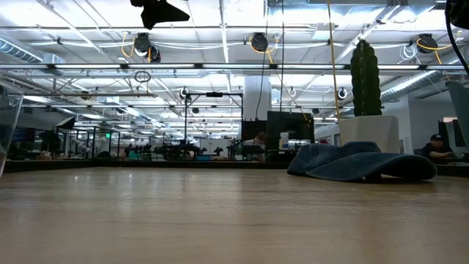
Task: Pick & Place hat
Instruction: Put the left blue cap into the blue bin
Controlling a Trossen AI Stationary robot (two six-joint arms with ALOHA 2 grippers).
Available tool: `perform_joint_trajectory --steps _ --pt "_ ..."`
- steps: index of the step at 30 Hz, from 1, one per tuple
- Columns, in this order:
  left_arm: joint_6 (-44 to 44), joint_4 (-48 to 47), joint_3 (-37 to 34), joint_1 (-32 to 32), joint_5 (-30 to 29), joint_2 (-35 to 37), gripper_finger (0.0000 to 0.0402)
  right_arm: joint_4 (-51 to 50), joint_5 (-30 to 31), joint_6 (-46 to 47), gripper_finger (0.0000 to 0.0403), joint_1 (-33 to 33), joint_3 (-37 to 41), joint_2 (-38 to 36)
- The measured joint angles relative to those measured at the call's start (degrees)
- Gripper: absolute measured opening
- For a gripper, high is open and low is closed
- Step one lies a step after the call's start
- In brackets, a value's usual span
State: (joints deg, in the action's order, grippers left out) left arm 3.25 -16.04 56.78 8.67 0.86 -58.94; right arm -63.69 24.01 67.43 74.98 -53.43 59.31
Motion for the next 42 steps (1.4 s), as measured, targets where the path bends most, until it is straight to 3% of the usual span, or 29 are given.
perform_joint_trajectory --steps 12,18,24,33,42 --pt "0.0 0.0 0.0 0.0 0.0 0.0 0.028 -9.9 1.1 13.0 0.0005 -1.2 0.0 0.0" --pt "0.0 0.0 0.0 0.0 0.0 0.0 0.028 -10.6 -4.6 17.0 0.0005 -4.2 1.7 0.1" --pt "0.0 0.0 0.0 0.0 0.0 0.0 0.028 -8.1 -12.1 17.3 0.0013 -6.6 6.8 0.2" --pt "0.0 0.0 0.0 0.0 0.0 0.0 0.028 -4.2 -13.6 13.8 0.0027 -7.1 7.6 0.0" --pt "0.0 0.0 0.0 0.0 0.0 0.0 0.028 -0.2 -13.4 11.1 0.0086 -7.1 7.6 -3.4"
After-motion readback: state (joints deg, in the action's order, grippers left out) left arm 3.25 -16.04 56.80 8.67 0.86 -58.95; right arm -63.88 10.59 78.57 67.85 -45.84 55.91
